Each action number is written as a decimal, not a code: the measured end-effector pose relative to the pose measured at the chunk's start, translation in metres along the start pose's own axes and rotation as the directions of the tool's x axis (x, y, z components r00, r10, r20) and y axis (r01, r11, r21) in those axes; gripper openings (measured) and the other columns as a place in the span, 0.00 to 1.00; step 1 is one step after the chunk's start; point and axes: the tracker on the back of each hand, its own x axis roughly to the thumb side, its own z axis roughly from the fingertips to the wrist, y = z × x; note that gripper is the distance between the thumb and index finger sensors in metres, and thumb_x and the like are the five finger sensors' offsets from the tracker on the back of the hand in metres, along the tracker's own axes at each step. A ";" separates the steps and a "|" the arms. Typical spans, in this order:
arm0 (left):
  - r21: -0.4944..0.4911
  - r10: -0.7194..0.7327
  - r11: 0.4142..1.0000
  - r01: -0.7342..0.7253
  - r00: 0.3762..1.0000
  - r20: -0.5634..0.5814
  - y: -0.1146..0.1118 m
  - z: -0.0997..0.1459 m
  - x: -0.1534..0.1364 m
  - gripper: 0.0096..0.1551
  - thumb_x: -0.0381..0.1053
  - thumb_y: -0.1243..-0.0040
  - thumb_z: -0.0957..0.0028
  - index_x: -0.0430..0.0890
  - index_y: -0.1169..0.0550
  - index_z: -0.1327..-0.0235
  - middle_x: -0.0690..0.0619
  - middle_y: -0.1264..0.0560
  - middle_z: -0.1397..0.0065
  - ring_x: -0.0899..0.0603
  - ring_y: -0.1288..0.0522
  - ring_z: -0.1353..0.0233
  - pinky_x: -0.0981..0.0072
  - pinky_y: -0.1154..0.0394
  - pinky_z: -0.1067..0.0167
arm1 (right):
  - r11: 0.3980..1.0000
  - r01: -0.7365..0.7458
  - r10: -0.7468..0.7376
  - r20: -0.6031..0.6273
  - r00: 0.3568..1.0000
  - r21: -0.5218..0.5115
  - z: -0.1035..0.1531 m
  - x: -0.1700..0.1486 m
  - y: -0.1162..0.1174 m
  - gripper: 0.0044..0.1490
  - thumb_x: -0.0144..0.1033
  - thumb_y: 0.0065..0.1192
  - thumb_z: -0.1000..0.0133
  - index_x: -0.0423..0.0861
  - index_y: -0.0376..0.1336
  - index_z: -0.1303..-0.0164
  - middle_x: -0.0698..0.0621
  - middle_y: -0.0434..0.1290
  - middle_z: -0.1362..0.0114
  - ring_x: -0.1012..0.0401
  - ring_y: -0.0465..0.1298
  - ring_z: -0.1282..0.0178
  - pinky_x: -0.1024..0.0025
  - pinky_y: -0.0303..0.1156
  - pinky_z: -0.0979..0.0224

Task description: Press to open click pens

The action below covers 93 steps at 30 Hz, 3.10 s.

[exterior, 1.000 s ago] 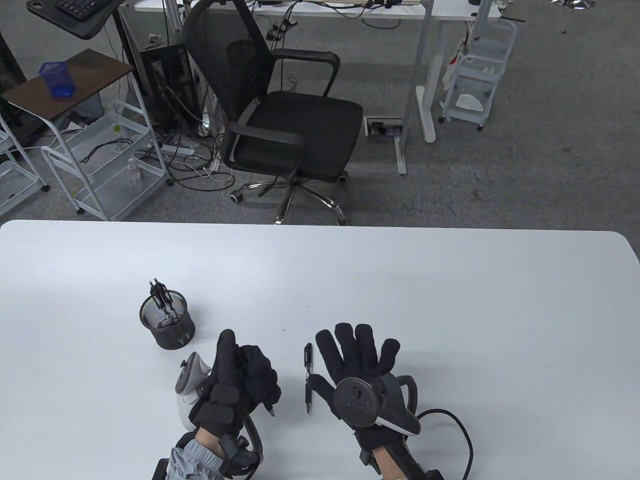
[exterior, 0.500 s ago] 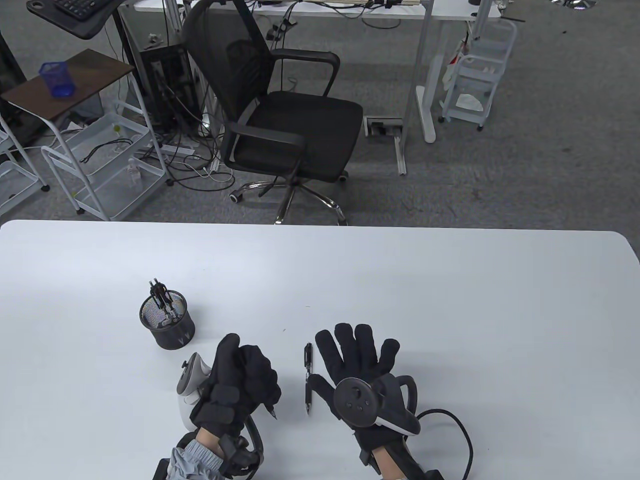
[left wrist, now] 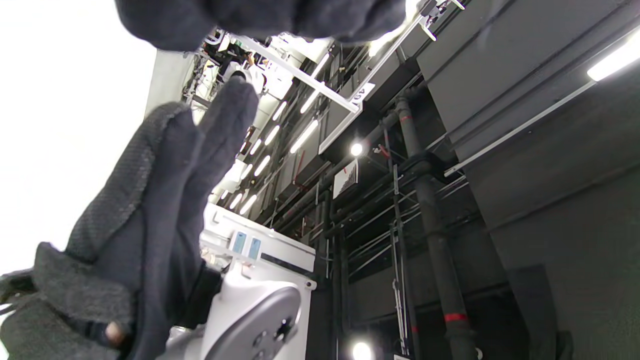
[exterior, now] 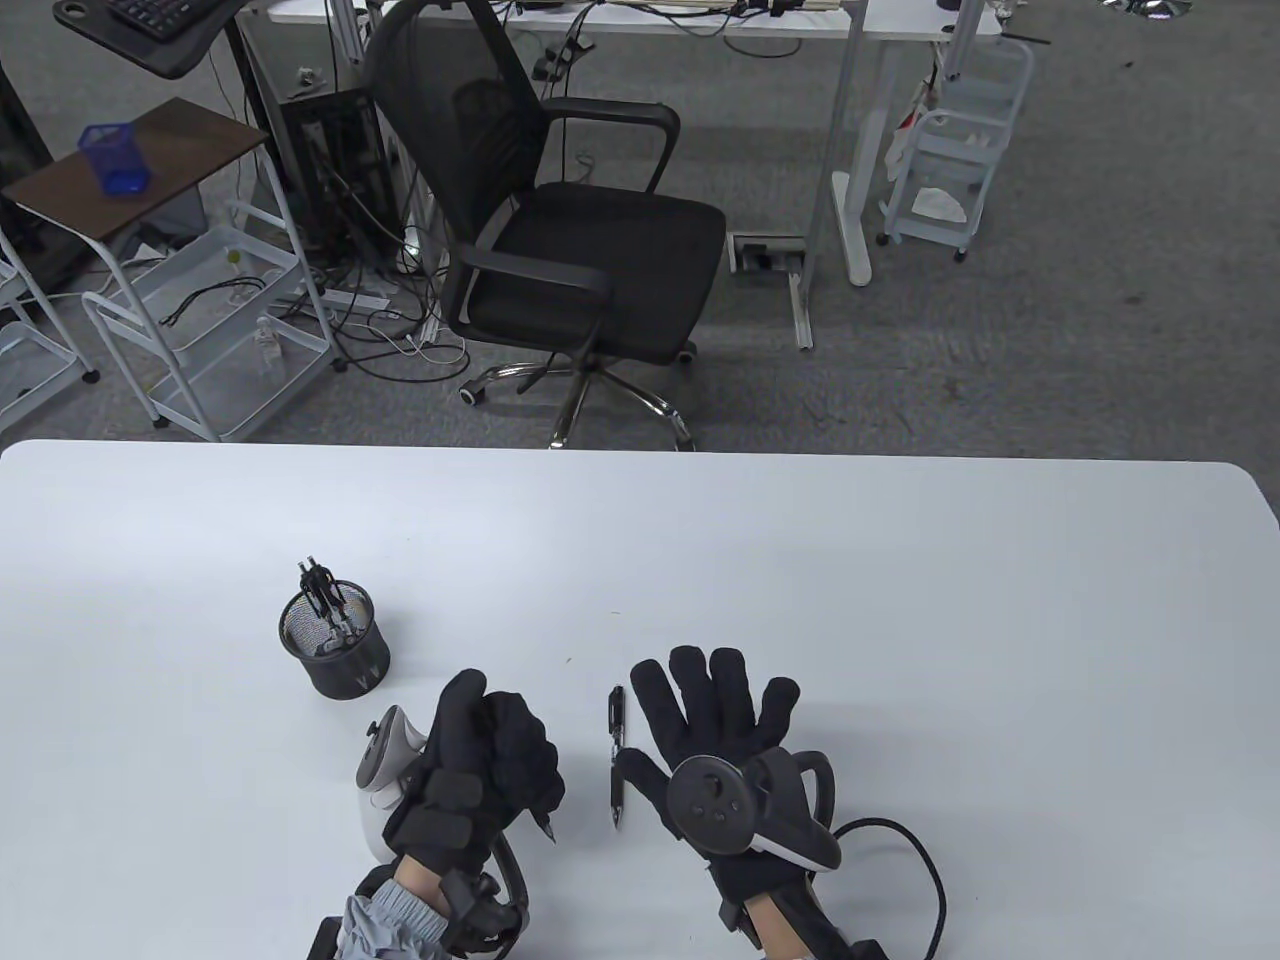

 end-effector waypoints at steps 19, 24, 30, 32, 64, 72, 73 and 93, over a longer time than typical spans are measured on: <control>0.008 0.008 1.000 -0.008 1.000 -0.006 -0.001 0.000 -0.002 0.39 0.77 0.83 0.29 0.55 0.24 0.54 0.63 0.24 0.63 0.56 0.24 0.60 0.61 0.19 0.49 | 1.000 0.002 -0.002 0.000 1.000 0.001 0.000 -0.001 0.000 0.47 0.54 0.40 0.28 0.44 0.35 0.06 0.30 0.34 0.07 0.28 0.34 0.13 0.18 0.23 0.31; 0.031 -0.022 0.999 0.023 0.999 -0.033 -0.001 0.000 0.000 0.40 0.77 0.82 0.27 0.52 0.26 0.44 0.60 0.23 0.55 0.53 0.23 0.54 0.57 0.20 0.44 | 1.000 0.002 -0.002 -0.001 1.000 0.001 0.000 -0.001 0.000 0.47 0.54 0.40 0.28 0.44 0.35 0.06 0.30 0.34 0.07 0.28 0.34 0.13 0.18 0.23 0.31; 0.002 -0.138 0.990 0.138 0.988 -0.065 -0.004 -0.002 0.007 0.43 0.69 0.77 0.23 0.36 0.47 0.13 0.45 0.33 0.31 0.40 0.31 0.34 0.40 0.31 0.28 | 1.000 0.005 -0.005 -0.002 1.000 0.000 0.000 -0.001 -0.001 0.47 0.54 0.40 0.28 0.44 0.35 0.06 0.30 0.34 0.07 0.28 0.34 0.13 0.18 0.23 0.31; 0.029 -0.195 0.980 0.198 0.978 -0.070 -0.003 -0.002 0.010 0.41 0.63 0.74 0.22 0.34 0.50 0.11 0.42 0.36 0.28 0.38 0.33 0.31 0.38 0.33 0.27 | 1.000 0.007 -0.007 -0.003 1.000 -0.003 0.001 -0.002 -0.001 0.47 0.54 0.40 0.28 0.44 0.35 0.06 0.30 0.34 0.07 0.28 0.34 0.13 0.18 0.23 0.31; -0.227 -0.733 0.090 0.970 -0.090 -0.674 0.013 -0.071 -0.028 0.29 0.52 0.43 0.26 0.37 0.29 0.19 0.43 0.22 0.33 0.45 0.19 0.43 0.64 0.14 0.46 | 0.998 0.056 -0.054 0.030 0.998 -0.040 0.004 -0.002 -0.009 0.47 0.54 0.39 0.28 0.44 0.35 0.06 0.30 0.34 0.07 0.28 0.34 0.13 0.18 0.24 0.31; -0.374 -0.648 -0.079 0.924 -0.333 -0.685 0.021 -0.091 -0.047 0.30 0.53 0.40 0.28 0.36 0.28 0.22 0.43 0.22 0.37 0.45 0.18 0.45 0.67 0.14 0.48 | 0.997 0.066 -0.064 0.040 0.997 -0.048 0.004 -0.002 -0.009 0.47 0.54 0.39 0.28 0.44 0.35 0.05 0.30 0.34 0.07 0.28 0.34 0.13 0.18 0.24 0.31; -0.374 -0.644 -0.087 0.923 -0.339 -0.686 0.021 -0.093 -0.049 0.30 0.53 0.40 0.28 0.36 0.28 0.23 0.43 0.22 0.38 0.46 0.18 0.46 0.68 0.14 0.48 | 0.997 0.066 -0.064 0.040 0.997 -0.048 0.005 -0.002 -0.010 0.47 0.54 0.39 0.28 0.44 0.35 0.06 0.30 0.34 0.07 0.28 0.34 0.13 0.18 0.24 0.31; -0.393 -0.628 -0.007 0.919 -0.310 -0.714 0.027 -0.098 -0.053 0.36 0.58 0.39 0.30 0.37 0.36 0.21 0.44 0.26 0.37 0.52 0.20 0.46 0.71 0.15 0.46 | 0.998 0.056 -0.054 0.039 0.998 -0.041 0.004 -0.001 -0.009 0.47 0.55 0.39 0.28 0.44 0.35 0.05 0.30 0.34 0.07 0.28 0.34 0.13 0.18 0.24 0.31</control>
